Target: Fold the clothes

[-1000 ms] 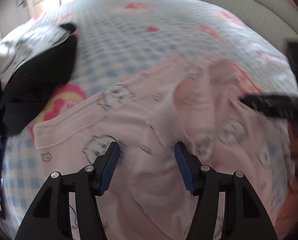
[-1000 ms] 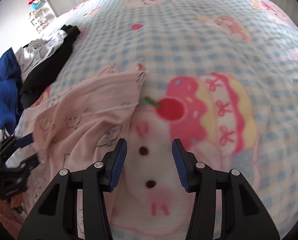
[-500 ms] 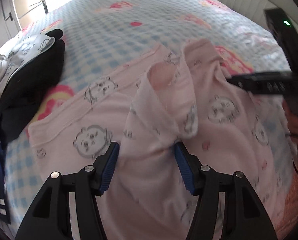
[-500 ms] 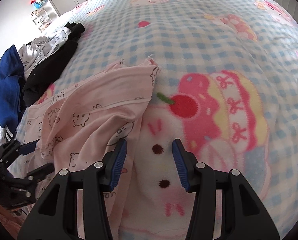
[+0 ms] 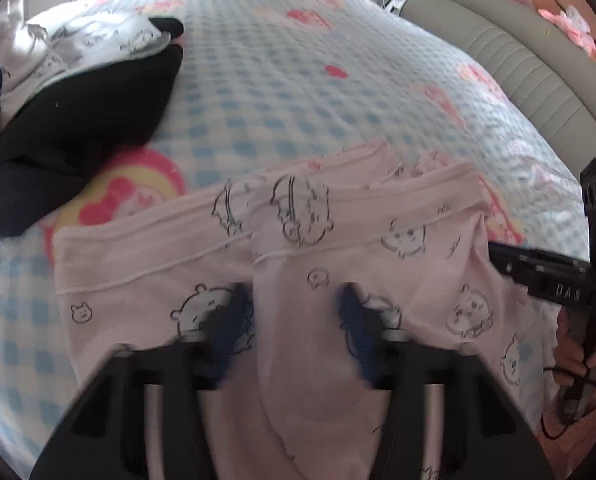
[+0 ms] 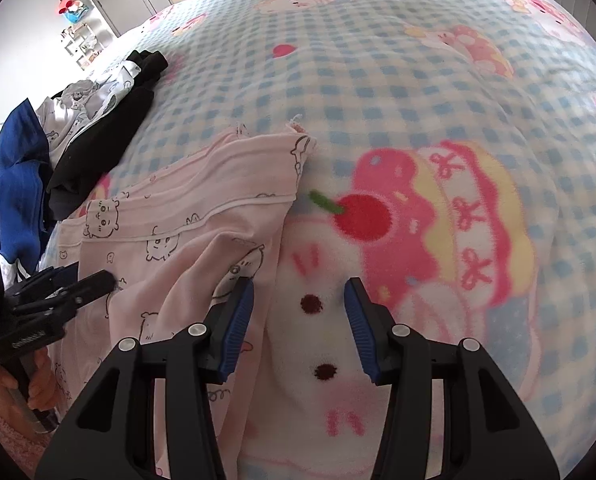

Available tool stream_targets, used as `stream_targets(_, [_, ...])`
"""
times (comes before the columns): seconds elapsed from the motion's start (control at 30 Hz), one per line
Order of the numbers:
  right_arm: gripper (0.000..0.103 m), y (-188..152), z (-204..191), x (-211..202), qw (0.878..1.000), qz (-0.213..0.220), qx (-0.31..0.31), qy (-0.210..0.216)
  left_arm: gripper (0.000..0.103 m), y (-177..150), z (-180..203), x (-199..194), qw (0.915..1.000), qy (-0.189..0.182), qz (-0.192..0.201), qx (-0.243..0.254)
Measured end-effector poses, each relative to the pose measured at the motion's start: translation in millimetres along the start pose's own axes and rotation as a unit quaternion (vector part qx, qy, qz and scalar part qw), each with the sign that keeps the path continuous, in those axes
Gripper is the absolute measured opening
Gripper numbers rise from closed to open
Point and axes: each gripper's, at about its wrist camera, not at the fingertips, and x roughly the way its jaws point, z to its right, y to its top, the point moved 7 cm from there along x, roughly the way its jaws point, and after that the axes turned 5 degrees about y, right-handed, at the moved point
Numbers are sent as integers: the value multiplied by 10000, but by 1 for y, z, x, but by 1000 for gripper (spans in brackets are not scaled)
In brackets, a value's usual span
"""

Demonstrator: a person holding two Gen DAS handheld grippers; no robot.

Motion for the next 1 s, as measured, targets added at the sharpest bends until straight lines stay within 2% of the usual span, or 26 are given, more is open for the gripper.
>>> stream_targets(0.03, [48, -1, 0, 0, 10000, -5, -4, 6, 6, 3, -1, -6, 9999, 26, 93, -63])
stream_targets(0.13, [48, -3, -2, -4, 10000, -3, -43, 21, 2, 10, -12, -42, 9978, 84, 595, -276])
stream_targets(0.27, [48, 3, -4, -12, 9999, 90, -94, 48, 2, 7, -51, -81, 9937, 199, 821, -743])
stream_targets(0.37, [48, 18, -10, -14, 9996, 173, -154, 146, 2, -5, -86, -75, 9933, 488, 520, -913])
stream_targets(0.43, [48, 34, -14, -8, 9994, 203, -228, 178, 2, -13, -101, -57, 9937, 539, 146, -969])
stream_targets(0.5, [48, 52, -17, 1, 9993, 134, -317, 154, 2, -19, -105, -45, 9942, 538, -59, -926])
stream_targets(0.63, [48, 78, -25, 26, 9979, -39, -594, 252, 2, -20, -104, -47, 9944, 716, 74, -774])
stream_targets(0.7, [48, 82, -27, 38, 9975, -180, -627, 260, 2, -15, -108, -56, 9937, 695, 196, -859])
stream_targets(0.8, [48, 80, -40, 44, 9950, -216, -808, 555, 2, -5, -116, -65, 9922, 753, 320, -937])
stream_targets(0.87, [49, 76, -49, 48, 9930, -238, -965, 634, 2, 1, -119, -66, 9927, 747, 293, -897])
stream_targets(0.93, [48, 73, -58, 52, 9908, -260, -1121, 714, 2, 1, -117, -57, 9952, 491, 68, -848])
stream_targets(0.97, [40, 71, -62, 54, 9895, -272, -1200, 754, 2, 0, -116, -52, 9957, 442, -41, -817])
stream_targets(1.0, [25, 69, -66, 56, 9882, -283, -1278, 793, 2, -2, -115, -46, 9957, 512, -115, -760])
